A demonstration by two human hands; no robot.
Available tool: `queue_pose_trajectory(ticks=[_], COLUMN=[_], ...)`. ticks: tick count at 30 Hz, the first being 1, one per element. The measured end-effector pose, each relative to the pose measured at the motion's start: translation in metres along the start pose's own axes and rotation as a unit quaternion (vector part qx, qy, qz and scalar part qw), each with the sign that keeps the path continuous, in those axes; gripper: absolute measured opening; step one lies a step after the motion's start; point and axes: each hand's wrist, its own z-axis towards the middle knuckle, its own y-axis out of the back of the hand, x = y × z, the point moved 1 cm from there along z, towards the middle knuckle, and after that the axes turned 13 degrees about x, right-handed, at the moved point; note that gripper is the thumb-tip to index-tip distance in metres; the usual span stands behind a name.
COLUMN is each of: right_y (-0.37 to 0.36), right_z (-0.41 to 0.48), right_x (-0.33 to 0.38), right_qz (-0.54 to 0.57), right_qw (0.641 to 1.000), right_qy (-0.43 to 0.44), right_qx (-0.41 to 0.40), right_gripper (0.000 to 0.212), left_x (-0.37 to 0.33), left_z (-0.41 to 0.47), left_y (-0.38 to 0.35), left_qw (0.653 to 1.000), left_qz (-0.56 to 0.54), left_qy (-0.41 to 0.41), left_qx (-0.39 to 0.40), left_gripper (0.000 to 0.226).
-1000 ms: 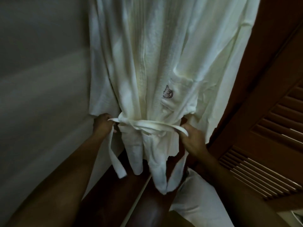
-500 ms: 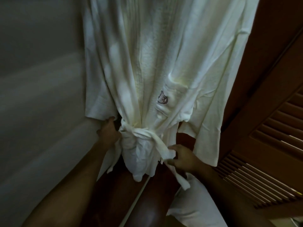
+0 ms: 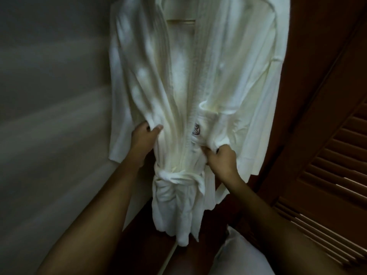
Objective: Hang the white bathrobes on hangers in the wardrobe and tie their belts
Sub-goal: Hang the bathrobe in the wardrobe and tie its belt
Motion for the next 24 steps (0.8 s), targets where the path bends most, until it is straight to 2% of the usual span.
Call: queue_pose_trajectory(ticks=[2, 4, 5, 6, 9, 10, 12, 14, 15, 17, 19, 21, 22, 24], right_y=[0.004, 0.001, -0.003, -0.009, -0.033, -0.042, -0.057, -0.062, -0.06, -0.052, -0.049, -0.057, -0.065, -0.085], right_z=[-0.007, -0.014, -0.016, -0.016, -0.021, -0.025, -0.033, -0.037, -0.038, -0.038, -0.041, -0.05, -0.057, -0.07], right_x=[-0.005, -0.024, -0.036, -0.05, -0.084, -0.093, -0.106, -0.107, -0.102, -0.085, -0.058, -0.038, -0.036, -0.05], right_qz=[0.052, 0.05, 0.039, 0.025, -0.045, -0.074, -0.126, -0.137, -0.125, -0.075, -0.006, 0.068, 0.07, 0.02], right_qw=[0.996, 0.996, 0.998, 0.999, 0.975, 0.963, 0.955, 0.961, 0.967, 0.98, 0.992, 0.992, 0.99, 0.972], right_qy=[0.016, 0.033, 0.032, 0.017, -0.042, -0.056, -0.061, -0.069, -0.082, -0.093, -0.069, -0.027, -0.012, -0.005], right_qx=[-0.075, -0.071, -0.034, 0.023, 0.213, 0.252, 0.262, 0.229, 0.208, 0.159, 0.109, 0.099, 0.126, 0.235], right_gripper=[0.033, 0.033, 0.031, 0.029, 0.057, 0.061, 0.057, 0.048, 0.047, 0.047, 0.039, 0.025, 0.018, 0.01], left_x=[0.0, 0.015, 0.027, 0.042, 0.093, 0.111, 0.135, 0.138, 0.133, 0.11, 0.081, 0.069, 0.071, 0.098], left_z=[-0.004, -0.014, -0.019, -0.024, -0.054, -0.065, -0.086, -0.092, -0.089, -0.082, -0.08, -0.083, -0.091, -0.11], left_y=[0.002, 0.004, 0.0, -0.006, -0.039, -0.047, -0.055, -0.051, -0.046, -0.035, -0.037, -0.049, -0.056, -0.068], left_qw=[0.998, 0.994, 0.995, 0.997, 0.982, 0.976, 0.961, 0.962, 0.963, 0.965, 0.976, 0.992, 0.995, 0.993], left_qz=[0.023, 0.023, 0.011, -0.002, -0.056, -0.06, -0.07, -0.002, 0.065, 0.171, 0.152, 0.061, 0.022, 0.035], left_qy=[-0.007, 0.025, 0.049, 0.073, 0.114, 0.124, 0.183, 0.203, 0.206, 0.191, 0.15, 0.109, 0.092, 0.101], left_qx=[-0.06, -0.104, -0.084, -0.031, 0.137, 0.167, 0.193, 0.184, 0.159, 0.052, -0.034, -0.025, 0.0, 0.058], left_gripper=[0.039, 0.04, 0.043, 0.048, 0.059, 0.061, 0.055, 0.042, 0.038, 0.035, 0.029, 0.025, 0.026, 0.02])
